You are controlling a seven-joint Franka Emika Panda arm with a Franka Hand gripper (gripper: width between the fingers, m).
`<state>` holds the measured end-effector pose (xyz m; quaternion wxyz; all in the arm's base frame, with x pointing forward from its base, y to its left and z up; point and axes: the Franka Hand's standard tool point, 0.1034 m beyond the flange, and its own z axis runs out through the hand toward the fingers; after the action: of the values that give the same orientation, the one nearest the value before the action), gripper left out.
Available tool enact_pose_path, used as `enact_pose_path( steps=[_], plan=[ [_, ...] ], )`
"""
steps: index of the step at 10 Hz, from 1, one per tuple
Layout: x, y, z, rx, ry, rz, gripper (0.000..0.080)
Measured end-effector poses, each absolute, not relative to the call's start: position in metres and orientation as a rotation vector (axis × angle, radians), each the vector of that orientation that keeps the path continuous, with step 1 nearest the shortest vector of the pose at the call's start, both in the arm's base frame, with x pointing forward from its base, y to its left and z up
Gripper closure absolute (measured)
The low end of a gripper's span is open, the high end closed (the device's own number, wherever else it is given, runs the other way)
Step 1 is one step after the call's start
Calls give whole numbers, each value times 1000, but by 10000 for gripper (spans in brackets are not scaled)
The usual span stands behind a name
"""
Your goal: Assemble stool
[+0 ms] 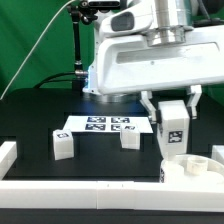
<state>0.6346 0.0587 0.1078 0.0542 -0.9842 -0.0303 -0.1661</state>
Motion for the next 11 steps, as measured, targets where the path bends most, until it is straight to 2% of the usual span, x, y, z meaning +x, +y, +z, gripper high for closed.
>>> enact_pose_path(
  steps=[1, 4, 6, 7, 9, 11],
  plan=[
    [639, 70, 110, -2984, -126, -512, 462],
    [639, 63, 108, -2988, -116, -547, 462],
    [644, 58, 109, -2981, -104, -697, 462],
    [643, 67, 108, -2976, -132, -705, 462],
    [657, 91, 121, -2957, -199, -722, 462],
    [656, 89, 118, -2960, -194, -721, 462]
  ],
)
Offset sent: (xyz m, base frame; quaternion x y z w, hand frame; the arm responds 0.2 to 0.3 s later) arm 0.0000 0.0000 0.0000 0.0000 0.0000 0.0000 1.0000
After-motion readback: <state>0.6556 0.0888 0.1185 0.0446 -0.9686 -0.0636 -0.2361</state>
